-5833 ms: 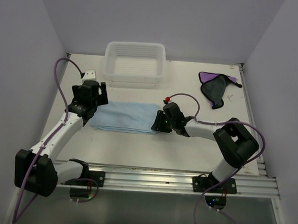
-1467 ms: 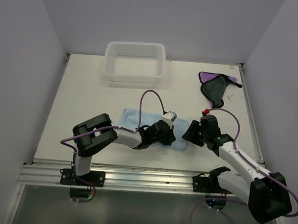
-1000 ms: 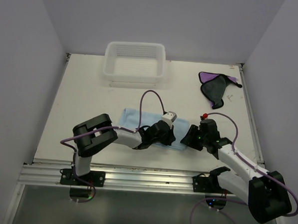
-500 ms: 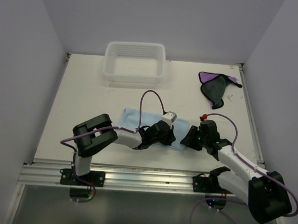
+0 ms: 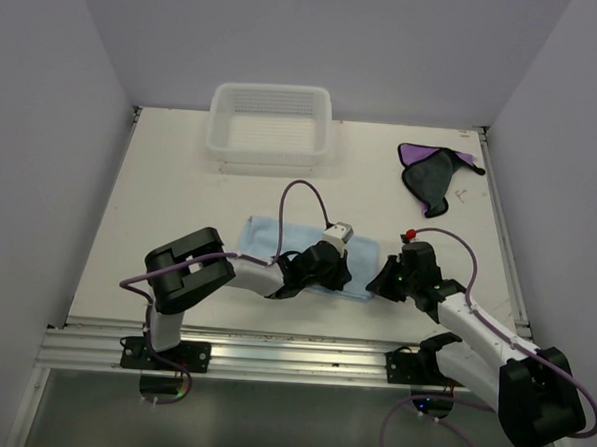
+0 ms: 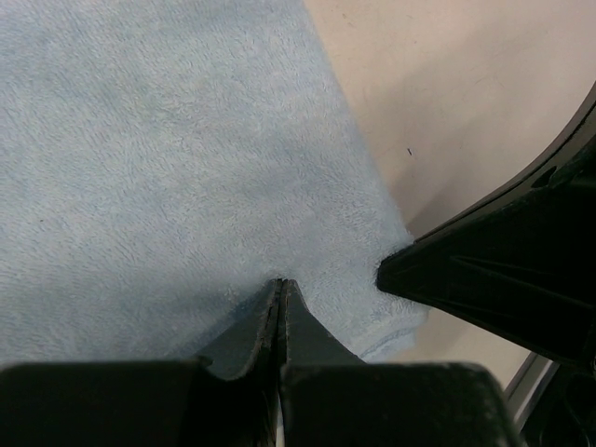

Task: Roll the towels
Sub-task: Roll the towel

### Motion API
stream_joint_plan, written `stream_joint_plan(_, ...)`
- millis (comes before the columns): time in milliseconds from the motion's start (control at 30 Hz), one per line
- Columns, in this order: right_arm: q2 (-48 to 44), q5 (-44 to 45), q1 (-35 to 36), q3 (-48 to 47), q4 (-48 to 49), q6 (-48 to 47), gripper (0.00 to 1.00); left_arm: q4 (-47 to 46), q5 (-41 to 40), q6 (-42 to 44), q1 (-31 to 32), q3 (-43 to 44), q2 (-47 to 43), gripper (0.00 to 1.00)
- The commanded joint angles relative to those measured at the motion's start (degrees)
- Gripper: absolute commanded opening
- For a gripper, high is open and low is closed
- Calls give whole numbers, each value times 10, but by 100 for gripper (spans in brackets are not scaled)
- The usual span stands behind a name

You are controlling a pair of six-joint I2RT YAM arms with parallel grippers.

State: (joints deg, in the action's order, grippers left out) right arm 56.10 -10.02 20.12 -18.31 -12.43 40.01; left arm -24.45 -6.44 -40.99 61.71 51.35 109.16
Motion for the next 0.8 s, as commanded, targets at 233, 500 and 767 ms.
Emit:
stream_joint_plan(233,-11,20,-3,-20,-23,-16,0,17,-14,-17,7,-37,-45,0)
stream_joint_plan(500,-13,13,-3,-23,-23,-20,0,10,-8,-21,11,-38,-43,0)
stream_joint_plan(767,-26,4,0,-45,-39,-34,0,5,-16,-23,17,-37,-20,0)
